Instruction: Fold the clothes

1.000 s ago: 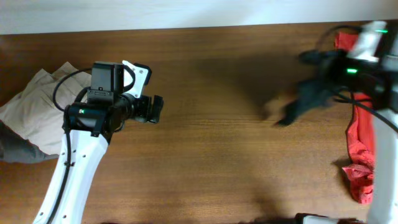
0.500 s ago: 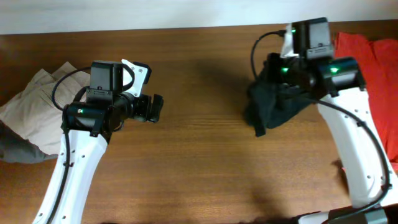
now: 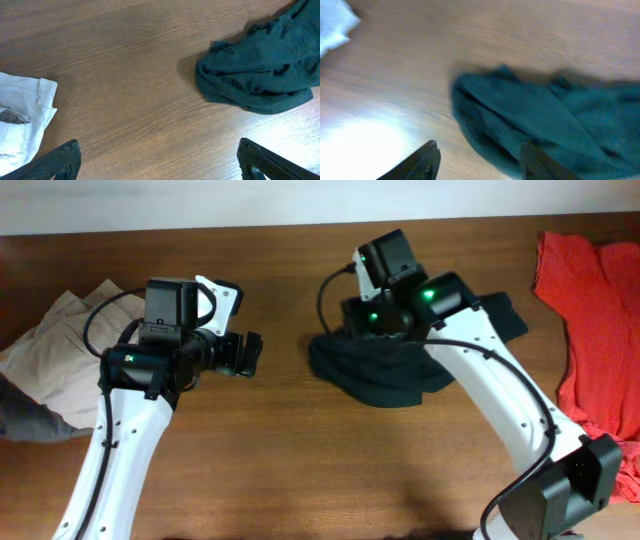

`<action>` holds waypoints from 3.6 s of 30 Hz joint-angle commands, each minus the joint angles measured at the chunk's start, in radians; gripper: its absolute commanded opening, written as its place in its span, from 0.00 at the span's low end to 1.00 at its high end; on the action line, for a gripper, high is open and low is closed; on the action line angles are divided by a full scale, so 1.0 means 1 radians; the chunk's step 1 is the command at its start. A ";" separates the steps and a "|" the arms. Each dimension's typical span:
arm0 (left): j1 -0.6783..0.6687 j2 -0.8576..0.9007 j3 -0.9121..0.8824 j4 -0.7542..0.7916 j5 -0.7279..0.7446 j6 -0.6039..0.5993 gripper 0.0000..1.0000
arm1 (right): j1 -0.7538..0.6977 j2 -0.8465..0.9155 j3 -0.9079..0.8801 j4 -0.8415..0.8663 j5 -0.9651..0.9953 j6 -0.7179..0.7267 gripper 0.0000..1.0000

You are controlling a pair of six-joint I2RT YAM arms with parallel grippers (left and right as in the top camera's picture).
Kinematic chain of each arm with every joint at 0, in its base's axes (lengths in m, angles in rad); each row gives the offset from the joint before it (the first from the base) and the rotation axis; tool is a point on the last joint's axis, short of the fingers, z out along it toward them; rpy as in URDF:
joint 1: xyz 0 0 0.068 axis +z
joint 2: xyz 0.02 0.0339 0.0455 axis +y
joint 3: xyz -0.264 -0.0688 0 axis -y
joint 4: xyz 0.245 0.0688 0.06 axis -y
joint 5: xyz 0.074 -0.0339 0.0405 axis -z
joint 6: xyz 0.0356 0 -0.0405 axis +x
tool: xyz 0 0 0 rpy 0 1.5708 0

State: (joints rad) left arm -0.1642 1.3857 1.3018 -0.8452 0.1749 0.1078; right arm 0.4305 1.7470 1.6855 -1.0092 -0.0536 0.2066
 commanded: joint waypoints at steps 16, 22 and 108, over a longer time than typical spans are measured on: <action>0.003 0.002 0.023 0.008 0.001 -0.002 0.99 | -0.193 -0.010 -0.413 -0.079 -0.054 0.214 0.76; 0.003 0.002 0.023 0.008 0.001 -0.002 0.99 | -0.215 -0.010 -0.580 0.072 -0.078 0.293 0.75; 0.003 0.002 0.023 0.014 0.003 -0.002 0.99 | 0.164 -0.306 -0.361 -0.022 -0.119 0.344 0.04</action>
State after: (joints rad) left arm -0.1642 1.3857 1.3041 -0.8345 0.1749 0.1078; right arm 0.5205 1.4212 1.3258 -1.0447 -0.1459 0.4709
